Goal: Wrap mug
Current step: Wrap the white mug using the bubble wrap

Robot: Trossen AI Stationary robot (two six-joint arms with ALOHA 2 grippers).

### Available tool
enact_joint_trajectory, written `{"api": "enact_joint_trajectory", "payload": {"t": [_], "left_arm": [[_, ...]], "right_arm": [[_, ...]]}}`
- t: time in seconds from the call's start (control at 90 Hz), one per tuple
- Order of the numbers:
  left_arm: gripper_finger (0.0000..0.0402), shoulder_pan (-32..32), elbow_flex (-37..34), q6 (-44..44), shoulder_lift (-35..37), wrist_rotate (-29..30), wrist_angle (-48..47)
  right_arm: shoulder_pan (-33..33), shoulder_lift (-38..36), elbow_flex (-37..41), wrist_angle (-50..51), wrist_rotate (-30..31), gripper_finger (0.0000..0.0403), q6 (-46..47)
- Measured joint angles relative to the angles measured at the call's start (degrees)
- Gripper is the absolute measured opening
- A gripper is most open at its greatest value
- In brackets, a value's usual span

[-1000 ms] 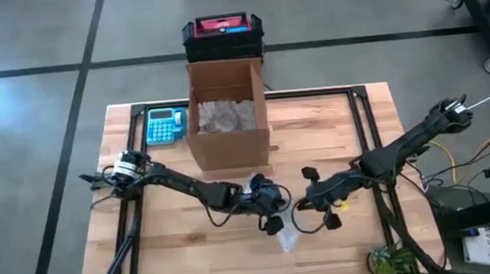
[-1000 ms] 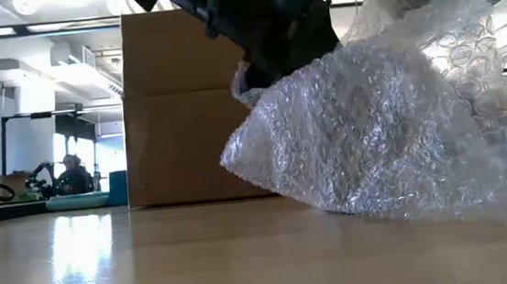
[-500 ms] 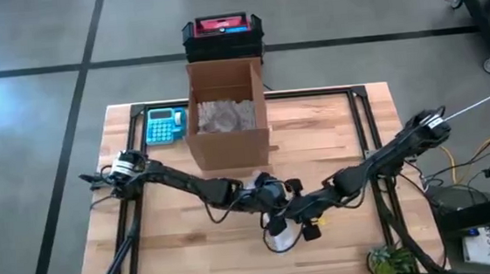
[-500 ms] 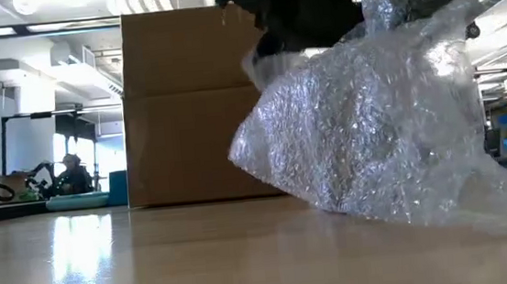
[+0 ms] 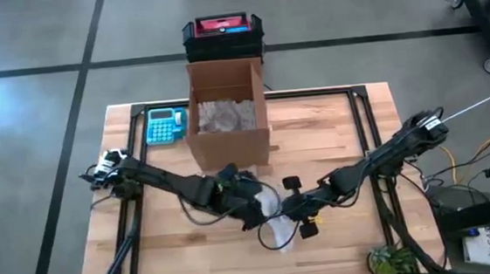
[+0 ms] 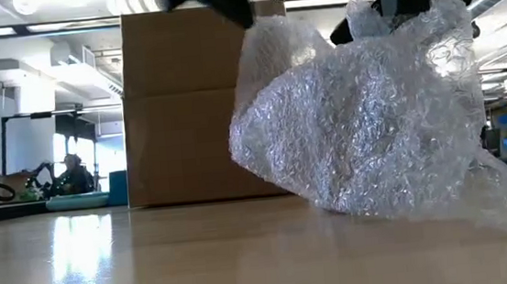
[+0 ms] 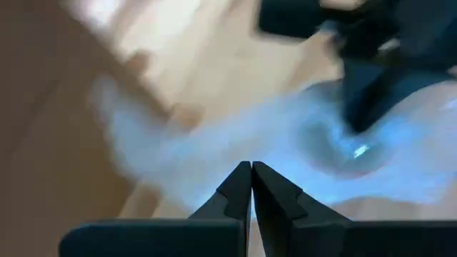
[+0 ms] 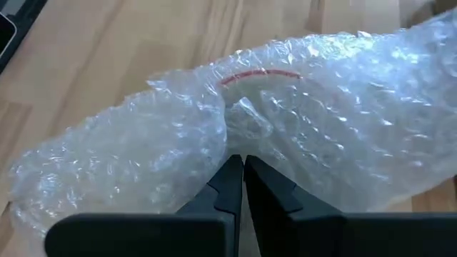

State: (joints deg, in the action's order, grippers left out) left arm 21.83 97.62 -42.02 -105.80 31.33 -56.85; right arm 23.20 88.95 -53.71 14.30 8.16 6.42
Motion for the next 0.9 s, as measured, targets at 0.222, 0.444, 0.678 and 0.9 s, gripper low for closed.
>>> {"api": "enact_joint_trajectory", "payload": {"t": [0.222, 0.444, 0.678, 0.9], "left_arm": [[0.0, 3.5, -11.2, -6.2, -0.1, 8.1, 8.9], [0.0, -2.1, -24.9, 8.6, -0.4, 7.6, 45.8], [0.0, -2.8, -28.8, 18.5, -0.6, -8.8, 67.9], [0.0, -2.1, -32.2, 15.7, -1.0, -9.8, 67.3]], "right_arm": [[0.0, 0.1, -0.2, 0.0, 0.0, 0.0008, 0.0], [0.0, 0.1, -0.2, 0.0, 0.0, 0.0008, -0.3], [0.0, 0.1, -0.2, 0.0, -0.2, 0.0008, -0.1], [-1.5, -0.1, -2.9, 4.5, -0.3, 0.0008, 0.0]]}}
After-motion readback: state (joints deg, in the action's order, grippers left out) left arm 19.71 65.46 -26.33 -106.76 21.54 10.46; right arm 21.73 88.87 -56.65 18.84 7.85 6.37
